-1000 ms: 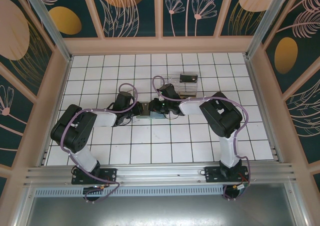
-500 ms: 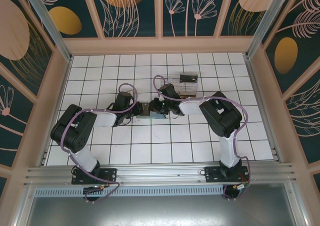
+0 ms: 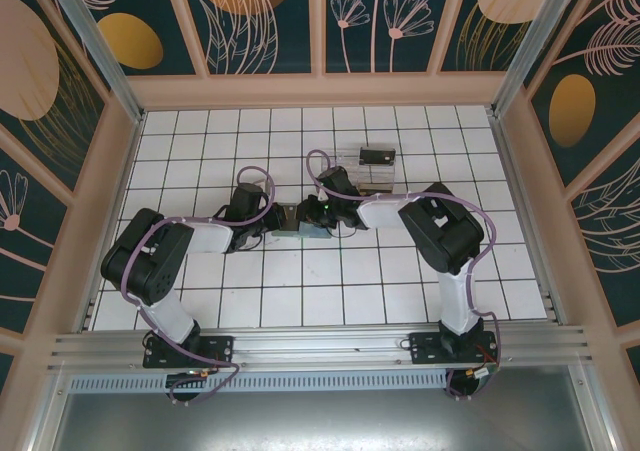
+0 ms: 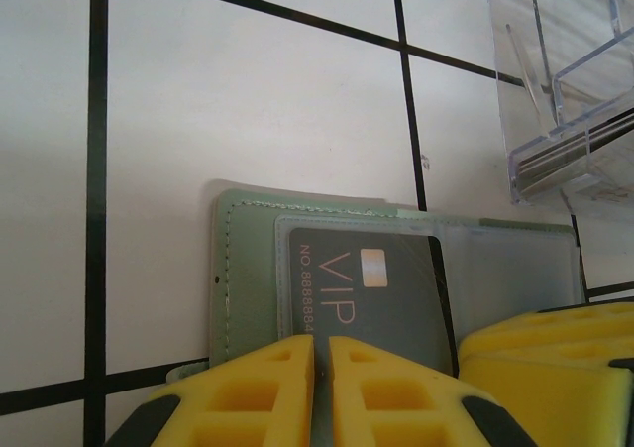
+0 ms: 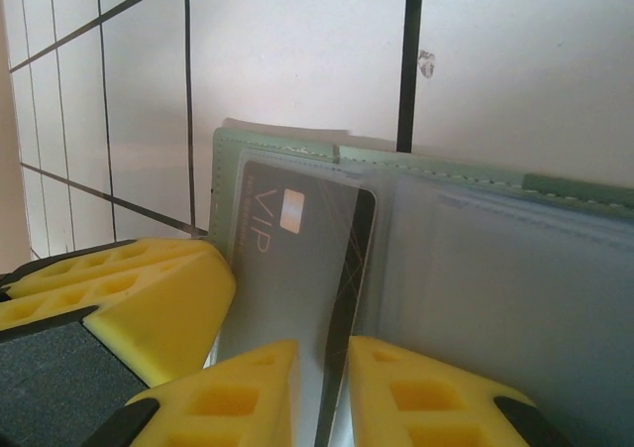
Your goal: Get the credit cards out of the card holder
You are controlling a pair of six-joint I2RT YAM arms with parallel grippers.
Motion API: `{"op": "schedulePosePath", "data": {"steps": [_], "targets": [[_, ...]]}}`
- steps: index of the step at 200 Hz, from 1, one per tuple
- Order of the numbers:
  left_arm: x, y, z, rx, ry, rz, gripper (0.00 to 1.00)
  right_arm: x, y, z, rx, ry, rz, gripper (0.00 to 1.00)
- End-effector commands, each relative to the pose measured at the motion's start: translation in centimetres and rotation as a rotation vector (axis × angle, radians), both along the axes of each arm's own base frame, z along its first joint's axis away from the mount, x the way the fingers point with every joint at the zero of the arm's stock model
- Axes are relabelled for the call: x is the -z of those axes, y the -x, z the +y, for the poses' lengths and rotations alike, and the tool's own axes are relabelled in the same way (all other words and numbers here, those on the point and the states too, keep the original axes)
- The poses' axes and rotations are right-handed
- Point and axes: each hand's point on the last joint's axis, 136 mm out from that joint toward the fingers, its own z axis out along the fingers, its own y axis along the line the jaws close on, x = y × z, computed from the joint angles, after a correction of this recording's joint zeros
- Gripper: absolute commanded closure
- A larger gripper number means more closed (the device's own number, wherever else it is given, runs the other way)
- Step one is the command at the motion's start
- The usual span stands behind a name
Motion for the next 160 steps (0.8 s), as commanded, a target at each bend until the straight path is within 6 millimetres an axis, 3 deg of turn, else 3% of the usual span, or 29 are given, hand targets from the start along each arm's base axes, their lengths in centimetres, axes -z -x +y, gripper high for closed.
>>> {"op": "schedulePosePath", "data": {"steps": [1,30,109,128,160], "targets": [[1.1,0.8,0.5,-0.004,-0.019,0.042,0.85,1.9,1.5,-1.7,0.024,0.099,0.084,0.77],[1.0,0.7,0.5,-0.003,-0.016,0.036,0.85,0.9,1.6,-1.7,0.019,0.083,0.062,0.76],[1.1,0.8,0.3,0.004,-0.005,0.041,0.85,1.4,1.2,-0.1,0.0,-0.003,0.085,0.83],[0.9,0.7,0.2,0.005,-0.001,0.038,0.85,1.4,1.2,-0.1,0.001,-0.011,0.085,0.86],[0.9,0.8,0.2,0.005,0.0,0.041,0.85,1.3,1.0,-0.3,0.014,-0.035,0.089,1.0]]}}
